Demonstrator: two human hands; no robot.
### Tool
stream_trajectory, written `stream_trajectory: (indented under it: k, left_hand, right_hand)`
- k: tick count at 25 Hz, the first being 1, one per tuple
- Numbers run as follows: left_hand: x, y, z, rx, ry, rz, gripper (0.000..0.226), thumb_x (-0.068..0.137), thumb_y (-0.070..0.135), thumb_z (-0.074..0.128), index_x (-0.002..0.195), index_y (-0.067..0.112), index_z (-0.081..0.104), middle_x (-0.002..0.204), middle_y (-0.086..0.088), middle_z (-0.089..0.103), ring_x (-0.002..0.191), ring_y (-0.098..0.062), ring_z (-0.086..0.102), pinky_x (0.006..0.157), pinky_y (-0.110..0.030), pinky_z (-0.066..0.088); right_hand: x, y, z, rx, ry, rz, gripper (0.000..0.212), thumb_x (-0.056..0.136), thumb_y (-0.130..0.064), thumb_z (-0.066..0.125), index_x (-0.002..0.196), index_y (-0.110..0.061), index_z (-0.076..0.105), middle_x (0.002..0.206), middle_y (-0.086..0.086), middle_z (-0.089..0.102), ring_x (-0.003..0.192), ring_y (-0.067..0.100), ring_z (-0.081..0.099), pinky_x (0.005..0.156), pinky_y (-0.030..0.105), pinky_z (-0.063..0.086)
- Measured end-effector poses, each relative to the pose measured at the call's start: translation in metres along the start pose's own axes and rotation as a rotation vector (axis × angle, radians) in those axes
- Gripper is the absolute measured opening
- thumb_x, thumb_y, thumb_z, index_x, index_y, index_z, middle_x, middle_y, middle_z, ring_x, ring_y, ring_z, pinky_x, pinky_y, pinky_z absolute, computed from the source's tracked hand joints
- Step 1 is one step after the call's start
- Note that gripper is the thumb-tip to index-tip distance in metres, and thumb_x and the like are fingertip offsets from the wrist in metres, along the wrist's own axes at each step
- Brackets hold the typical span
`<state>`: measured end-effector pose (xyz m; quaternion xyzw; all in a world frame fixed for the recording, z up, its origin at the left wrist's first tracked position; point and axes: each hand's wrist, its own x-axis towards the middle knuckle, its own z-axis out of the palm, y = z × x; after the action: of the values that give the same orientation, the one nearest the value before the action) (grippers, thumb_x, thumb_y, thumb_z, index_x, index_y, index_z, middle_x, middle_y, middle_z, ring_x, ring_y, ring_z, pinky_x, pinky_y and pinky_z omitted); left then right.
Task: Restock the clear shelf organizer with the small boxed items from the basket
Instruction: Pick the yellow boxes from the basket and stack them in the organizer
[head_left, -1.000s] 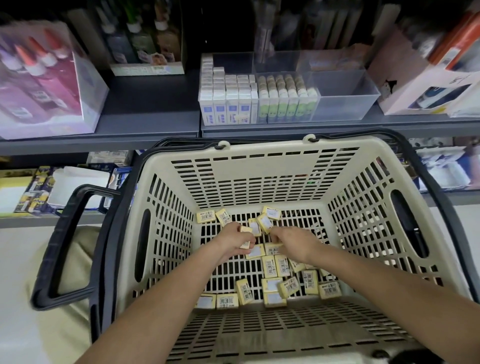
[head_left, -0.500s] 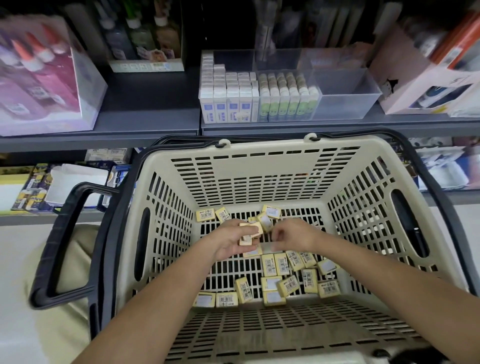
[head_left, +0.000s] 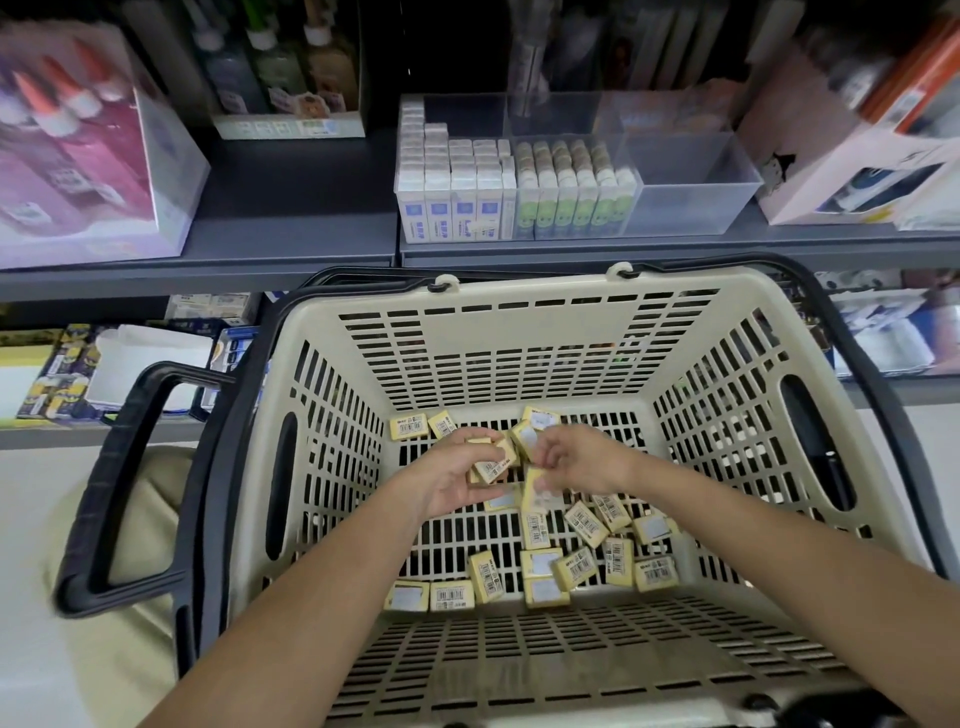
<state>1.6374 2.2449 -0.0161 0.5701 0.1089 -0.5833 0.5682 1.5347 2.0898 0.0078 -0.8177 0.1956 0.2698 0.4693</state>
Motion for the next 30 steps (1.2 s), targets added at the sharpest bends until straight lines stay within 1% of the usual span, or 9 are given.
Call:
stream_trajectory:
  k: [3, 7, 10, 12, 14, 17, 23, 25, 30]
  left_hand:
    - [-0.001, -0.001, 0.006, -0.014, -0.121, -0.031, 0.025, 0.084, 0.008, 0.066, 0.108, 0.012, 0.059, 0.104, -0.012, 0.063, 0.099, -0.025, 0.062, 0.085, -0.039, 0.054]
    - [0.0, -0.005, 0.009, 0.021, -0.099, -0.009, 0.043, 0.075, 0.006, 0.074, 0.113, 0.013, 0.055, 0.106, -0.009, 0.062, 0.1, -0.019, 0.061, 0.079, -0.032, 0.055]
    - [0.0, -0.004, 0.006, 0.055, -0.01, -0.003, 0.045, 0.074, 0.002, 0.075, 0.112, 0.015, 0.056, 0.115, -0.01, 0.056, 0.103, -0.022, 0.056, 0.069, -0.034, 0.057]
    - [0.0, -0.003, 0.004, 0.049, 0.002, -0.021, 0.043, 0.073, 0.002, 0.076, 0.109, 0.016, 0.056, 0.115, -0.011, 0.055, 0.101, -0.023, 0.056, 0.063, -0.037, 0.058]
    - [-0.001, -0.002, 0.004, 0.025, -0.005, -0.036, 0.043, 0.073, 0.001, 0.076, 0.108, 0.015, 0.056, 0.114, -0.011, 0.055, 0.101, -0.025, 0.057, 0.061, -0.036, 0.058]
    - [-0.003, -0.001, 0.007, 0.01, -0.01, -0.025, 0.042, 0.072, 0.001, 0.076, 0.106, 0.015, 0.056, 0.118, -0.012, 0.053, 0.106, -0.027, 0.056, 0.064, -0.037, 0.059]
    - [-0.009, 0.01, 0.011, -0.085, -0.071, 0.031, 0.054, 0.068, 0.0, 0.077, 0.114, 0.013, 0.053, 0.12, -0.017, 0.057, 0.107, -0.03, 0.062, 0.066, -0.038, 0.059]
    - [-0.013, 0.02, 0.017, -0.094, -0.107, 0.065, 0.064, 0.06, 0.002, 0.08, 0.117, 0.011, 0.052, 0.111, -0.017, 0.065, 0.094, -0.029, 0.068, 0.066, -0.037, 0.058]
    - [-0.034, 0.056, 0.041, -0.068, -0.151, 0.239, 0.065, 0.054, 0.002, 0.079, 0.112, 0.01, 0.054, 0.099, -0.014, 0.066, 0.082, -0.025, 0.071, 0.062, -0.03, 0.057]
  right_hand:
    - [0.001, -0.012, 0.001, 0.318, 0.1, -0.046, 0.014, 0.083, -0.004, 0.065, 0.086, -0.013, 0.055, 0.073, 0.0, 0.061, 0.057, 0.004, 0.061, 0.054, 0.016, 0.049]
    - [0.0, -0.007, -0.006, 0.362, 0.128, -0.048, 0.011, 0.083, -0.003, 0.065, 0.087, -0.011, 0.057, 0.075, 0.001, 0.062, 0.059, 0.006, 0.062, 0.055, 0.016, 0.05]
    - [-0.006, 0.011, -0.02, -0.232, 0.065, -0.007, 0.007, 0.083, -0.014, 0.066, 0.088, -0.016, 0.062, 0.086, -0.004, 0.063, 0.076, 0.007, 0.063, 0.066, 0.019, 0.049]
    - [-0.011, 0.025, -0.014, -0.613, -0.058, -0.027, 0.025, 0.083, -0.022, 0.066, 0.107, -0.018, 0.061, 0.105, -0.004, 0.058, 0.094, 0.013, 0.057, 0.078, 0.024, 0.047]
    - [-0.014, 0.035, 0.0, -0.898, -0.158, -0.09, 0.047, 0.082, -0.023, 0.066, 0.126, -0.021, 0.048, 0.119, 0.002, 0.046, 0.093, 0.016, 0.051, 0.072, 0.025, 0.042]
    - [-0.014, 0.044, 0.01, -1.172, -0.139, -0.224, 0.056, 0.077, -0.012, 0.067, 0.126, -0.014, 0.04, 0.12, 0.013, 0.037, 0.081, 0.016, 0.044, 0.064, 0.027, 0.042]
    - [-0.016, 0.041, 0.003, -0.709, -0.11, -0.091, 0.024, 0.084, -0.021, 0.063, 0.101, -0.022, 0.045, 0.096, -0.005, 0.056, 0.085, 0.013, 0.055, 0.064, 0.021, 0.044]
    - [-0.016, 0.022, -0.016, -0.541, 0.007, -0.111, 0.022, 0.084, -0.023, 0.064, 0.104, -0.018, 0.055, 0.097, -0.006, 0.06, 0.085, 0.011, 0.058, 0.078, 0.029, 0.051]
    - [-0.036, -0.033, -0.078, -0.349, 0.168, -0.257, 0.009, 0.088, -0.026, 0.061, 0.095, -0.024, 0.066, 0.09, -0.012, 0.068, 0.082, 0.002, 0.063, 0.08, 0.023, 0.051]
